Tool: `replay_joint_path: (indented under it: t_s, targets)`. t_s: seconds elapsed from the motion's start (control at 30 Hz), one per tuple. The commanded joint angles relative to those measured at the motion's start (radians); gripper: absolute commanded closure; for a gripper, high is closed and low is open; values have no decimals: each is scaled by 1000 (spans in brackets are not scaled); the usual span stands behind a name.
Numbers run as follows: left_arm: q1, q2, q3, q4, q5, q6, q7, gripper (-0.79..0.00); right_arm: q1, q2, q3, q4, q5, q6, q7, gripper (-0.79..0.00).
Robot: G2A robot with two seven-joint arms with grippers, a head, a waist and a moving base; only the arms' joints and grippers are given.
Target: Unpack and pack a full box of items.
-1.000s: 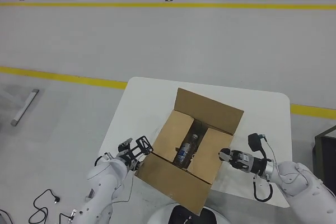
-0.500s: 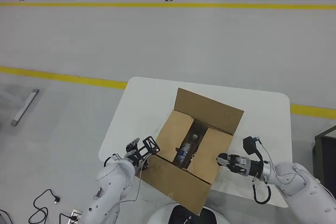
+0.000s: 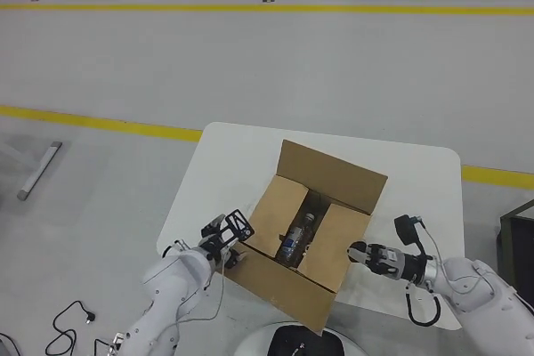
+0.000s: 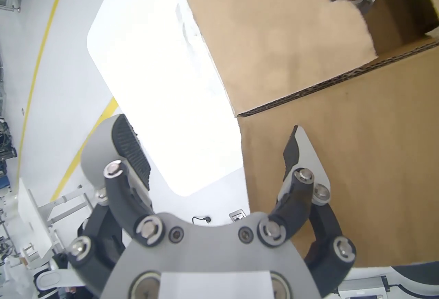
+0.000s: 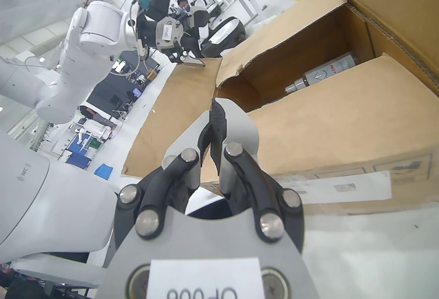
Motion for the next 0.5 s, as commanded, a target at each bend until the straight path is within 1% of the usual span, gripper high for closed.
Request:
replay_joint_path:
  t_s: [0.0, 0.1, 0.23, 0.47]
  targets:
    - [1, 2, 4, -16, -40, -49, -31, -785, -4, 2, 3, -2, 5, 0, 8, 0]
    - [1, 6, 14, -12, -52, -85, -65, -785, -6, 3, 4, -4, 8, 0, 12, 0]
    - [-9, 13, 38, 22, 16, -106, -80, -785, -8, 3, 5, -3, 8, 4, 10, 0]
    - [-23, 19, 42, 70, 48, -59, -54, -785, -13, 3, 6, -4, -1, 12, 6, 0]
